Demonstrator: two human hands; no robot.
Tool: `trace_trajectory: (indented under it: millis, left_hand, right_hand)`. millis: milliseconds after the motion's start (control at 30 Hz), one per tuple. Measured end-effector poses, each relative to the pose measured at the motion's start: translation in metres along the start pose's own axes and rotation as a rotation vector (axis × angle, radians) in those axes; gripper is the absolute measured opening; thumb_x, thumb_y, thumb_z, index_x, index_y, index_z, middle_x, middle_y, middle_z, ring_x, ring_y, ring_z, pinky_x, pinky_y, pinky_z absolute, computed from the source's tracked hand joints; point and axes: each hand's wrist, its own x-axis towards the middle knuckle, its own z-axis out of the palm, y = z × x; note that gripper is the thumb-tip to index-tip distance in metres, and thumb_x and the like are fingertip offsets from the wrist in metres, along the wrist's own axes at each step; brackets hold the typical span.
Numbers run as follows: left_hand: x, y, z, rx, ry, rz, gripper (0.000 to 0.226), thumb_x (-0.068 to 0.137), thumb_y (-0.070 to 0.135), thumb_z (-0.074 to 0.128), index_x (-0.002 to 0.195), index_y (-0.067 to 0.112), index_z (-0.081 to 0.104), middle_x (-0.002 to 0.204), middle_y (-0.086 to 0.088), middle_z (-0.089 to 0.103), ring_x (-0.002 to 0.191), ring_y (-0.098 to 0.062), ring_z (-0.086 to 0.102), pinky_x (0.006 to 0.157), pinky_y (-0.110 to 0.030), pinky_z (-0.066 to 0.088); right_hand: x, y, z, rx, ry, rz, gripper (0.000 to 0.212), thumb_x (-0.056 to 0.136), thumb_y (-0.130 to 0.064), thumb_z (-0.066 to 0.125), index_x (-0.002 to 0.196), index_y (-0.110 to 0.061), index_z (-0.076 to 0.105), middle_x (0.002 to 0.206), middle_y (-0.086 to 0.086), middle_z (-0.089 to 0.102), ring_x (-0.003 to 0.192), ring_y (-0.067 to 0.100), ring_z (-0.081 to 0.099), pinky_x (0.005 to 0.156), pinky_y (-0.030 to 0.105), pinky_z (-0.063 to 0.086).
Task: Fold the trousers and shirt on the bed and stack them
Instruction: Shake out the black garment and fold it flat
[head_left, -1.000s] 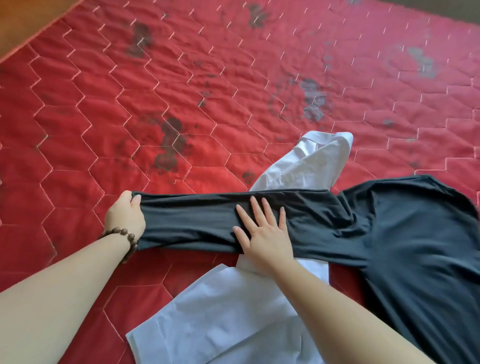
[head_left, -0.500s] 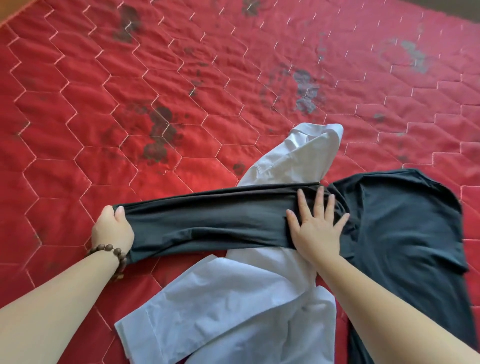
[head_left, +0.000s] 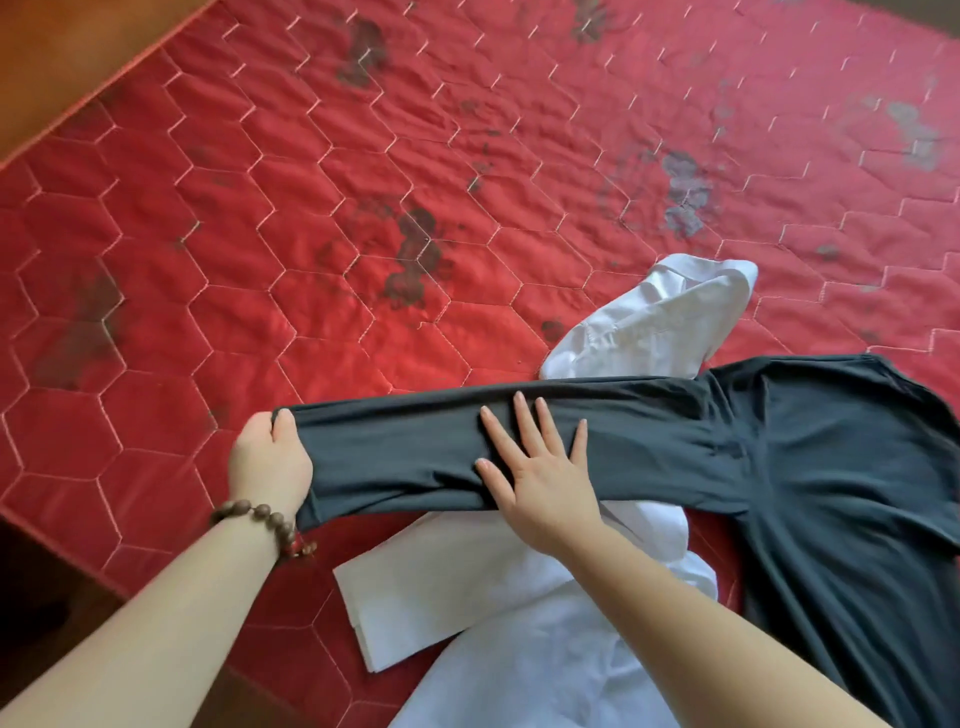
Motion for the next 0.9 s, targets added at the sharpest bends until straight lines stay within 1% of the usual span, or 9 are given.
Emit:
trace_trajectory:
  millis: [133,233,333,400,500,567,767,833,900]
  left_hand:
    - [-0.009,-0.051,0.033,-0.087,-0.18,-0.228,0.034,0.098,0.026,0.041,0.09,-0.002,0.058,0.098,-0.03,0.062,0.083,-0.035,0.056,0.076,-0.035,0.043]
    - [-0.015,-0.062,0.047,-0.055,-0.262,-0.321,0.054,0.092,0.044,0.049,0.065,-0.002,0.057,0.072,-0.027,0.061,0.072,-0.038,0.062,0.073,-0.041,0.053]
    - [-0.023,-0.059,0.048,0.092,-0.255,-0.186,0.056,0.089,0.036,0.059,0.048,0.007,0.036,0.048,-0.011,0.039,0.051,-0.029,0.04,0.052,-0.036,0.03]
    - [-0.024,-0.061,0.046,0.117,-0.228,-0.123,0.05,0.091,0.026,0.059,0.052,0.007,0.033,0.05,-0.009,0.036,0.053,-0.029,0.036,0.052,-0.038,0.022]
    - [-0.02,-0.065,0.043,0.08,-0.19,-0.119,0.036,0.095,0.022,0.052,0.068,0.001,0.043,0.065,-0.013,0.046,0.069,-0.031,0.043,0.062,-0.034,0.026]
    - [-0.018,-0.068,0.043,0.083,-0.193,-0.108,0.036,0.097,0.021,0.05,0.067,0.003,0.039,0.063,-0.01,0.043,0.069,-0.03,0.042,0.062,-0.033,0.024]
    - [-0.021,-0.07,0.047,0.097,-0.217,-0.064,0.05,0.09,0.028,0.059,0.055,0.012,0.027,0.05,-0.004,0.028,0.05,-0.023,0.028,0.048,-0.036,0.02]
    - [-0.023,-0.069,0.048,0.041,-0.215,-0.071,0.049,0.09,0.027,0.059,0.057,0.012,0.027,0.052,-0.004,0.027,0.051,-0.022,0.026,0.048,-0.033,0.023]
    - [-0.025,-0.065,0.048,-0.061,-0.222,-0.064,0.042,0.093,0.025,0.056,0.061,0.009,0.034,0.055,-0.002,0.033,0.056,-0.023,0.031,0.05,-0.032,0.027]
  right_hand:
    - [-0.005,-0.023,0.036,-0.067,-0.089,-0.003,0.059,0.094,-0.06,0.008,0.15,-0.043,0.001,0.161,-0.001,-0.011,0.146,0.02,-0.02,0.11,0.057,-0.022]
    - [-0.012,-0.055,0.063,-0.071,-0.094,-0.067,0.06,0.096,-0.057,0.01,0.152,-0.037,0.001,0.161,0.001,-0.011,0.145,0.021,-0.021,0.111,0.054,-0.022]
    - [-0.02,-0.082,0.076,0.007,-0.132,-0.21,0.064,0.098,-0.05,0.025,0.154,-0.024,0.006,0.161,0.002,-0.005,0.147,0.022,-0.015,0.116,0.053,-0.011]
    - [-0.024,-0.088,0.072,0.114,-0.129,-0.313,0.059,0.098,-0.036,0.038,0.152,-0.018,0.022,0.161,0.005,0.011,0.149,0.022,0.004,0.119,0.051,0.0]
    - [-0.03,-0.073,0.06,0.176,0.243,-0.274,0.038,0.085,-0.014,0.063,0.123,-0.011,0.061,0.131,0.011,0.057,0.12,0.028,0.051,0.107,0.05,0.037]
    - [-0.029,-0.052,0.053,0.093,0.423,-0.155,0.03,0.075,-0.009,0.073,0.104,-0.01,0.068,0.107,0.009,0.064,0.097,0.028,0.056,0.091,0.045,0.049]
    - [-0.021,-0.033,0.051,0.048,0.402,-0.208,0.005,0.077,-0.014,0.073,0.074,-0.014,0.068,0.08,0.002,0.061,0.075,0.029,0.057,0.071,0.039,0.049]
    - [-0.019,-0.039,0.051,0.103,0.34,-0.287,0.015,0.083,-0.028,0.063,0.083,-0.014,0.068,0.089,0.002,0.062,0.086,0.028,0.057,0.077,0.042,0.049]
    - [-0.019,-0.046,0.052,0.111,0.17,-0.3,0.047,0.084,-0.043,0.059,0.12,-0.014,0.061,0.125,0.005,0.057,0.12,0.027,0.05,0.104,0.045,0.039]
